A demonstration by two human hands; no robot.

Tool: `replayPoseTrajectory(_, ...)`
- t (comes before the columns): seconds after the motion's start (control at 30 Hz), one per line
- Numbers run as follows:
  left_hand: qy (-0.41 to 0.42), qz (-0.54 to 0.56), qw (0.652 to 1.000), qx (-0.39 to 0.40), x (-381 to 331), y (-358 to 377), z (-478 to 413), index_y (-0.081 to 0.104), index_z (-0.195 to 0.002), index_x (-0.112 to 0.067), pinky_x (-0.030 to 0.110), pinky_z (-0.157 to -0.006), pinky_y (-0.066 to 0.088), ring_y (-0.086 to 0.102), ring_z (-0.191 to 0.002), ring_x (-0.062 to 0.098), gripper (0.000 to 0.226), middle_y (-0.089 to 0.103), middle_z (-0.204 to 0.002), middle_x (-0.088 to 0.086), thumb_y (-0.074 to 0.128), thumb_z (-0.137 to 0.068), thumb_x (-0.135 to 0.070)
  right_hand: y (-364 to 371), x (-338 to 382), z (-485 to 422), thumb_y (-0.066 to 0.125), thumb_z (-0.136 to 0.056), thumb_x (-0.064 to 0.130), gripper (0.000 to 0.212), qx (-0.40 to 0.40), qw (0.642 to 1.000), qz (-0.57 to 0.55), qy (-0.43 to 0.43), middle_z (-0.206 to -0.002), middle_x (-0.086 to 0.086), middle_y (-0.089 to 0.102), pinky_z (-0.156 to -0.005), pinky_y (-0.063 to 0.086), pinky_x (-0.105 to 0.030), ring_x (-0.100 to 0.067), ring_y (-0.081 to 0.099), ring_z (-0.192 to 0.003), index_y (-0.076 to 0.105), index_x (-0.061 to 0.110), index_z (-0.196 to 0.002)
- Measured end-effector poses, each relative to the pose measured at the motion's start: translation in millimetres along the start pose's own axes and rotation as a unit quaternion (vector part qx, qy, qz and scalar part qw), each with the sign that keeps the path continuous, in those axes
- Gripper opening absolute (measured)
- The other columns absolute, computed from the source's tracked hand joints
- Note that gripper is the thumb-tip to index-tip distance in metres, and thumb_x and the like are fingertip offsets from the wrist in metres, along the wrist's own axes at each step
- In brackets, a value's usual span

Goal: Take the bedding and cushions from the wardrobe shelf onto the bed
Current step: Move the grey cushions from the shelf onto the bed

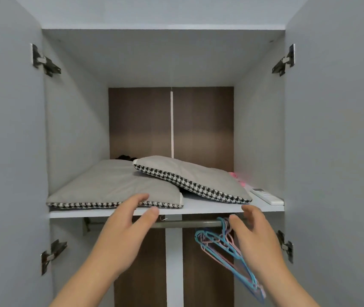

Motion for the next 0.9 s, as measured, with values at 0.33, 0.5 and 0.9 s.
replayPoseTrajectory(0.33, 0.025, -0.086, 0.995, -0.038, 4, 65, -170, 0.050, -0.129, -0.029, 0.035, -0.089, 0.036, 0.047, -0.120, 0.013, 0.074, 0.052, -0.135, -0.007, 0.039, -0.069, -0.071, 4, -7, -145, 0.052, -0.083, 0.049, 0.056, -0.047, 0.997, 0.067, -0.014, -0.134, 0.003, 0.052, -0.085, 0.036, -0.034, -0.017, 0.048, -0.115, 0.045, 0.025, -0.134)
replayPoseTrajectory(0.5, 0.008, -0.227, 0.973, -0.047, 15, 88, -262, 0.052, -0.123, -0.018, 0.038, -0.076, 0.034, 0.048, -0.117, 0.029, 0.070, 0.056, -0.127, 0.004, 0.041, -0.074, -0.066, 40, -18, -216, 0.047, -0.080, 0.053, 0.065, -0.023, 0.987, 0.158, 0.023, -0.131, -0.010, 0.054, -0.090, 0.042, -0.040, -0.031, 0.048, -0.118, 0.046, 0.013, -0.131)
replayPoseTrajectory(0.9, -0.192, -0.406, 0.889, 0.094, 159, 141, -393, 0.062, -0.118, -0.026, 0.042, -0.091, 0.045, 0.057, -0.111, 0.033, 0.084, 0.063, -0.124, 0.005, 0.038, -0.058, -0.079, 118, -94, -332, 0.029, -0.064, 0.079, 0.093, 0.057, 0.920, 0.335, 0.195, -0.145, 0.001, 0.047, -0.102, 0.034, -0.043, -0.031, 0.045, -0.129, 0.038, 0.032, -0.143)
Point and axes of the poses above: each hand's wrist, its own z-axis away from the middle knuckle, its own y-axis out of the palm, x = y × z, the point moved 7 cm from there along -z, towards the middle knuckle
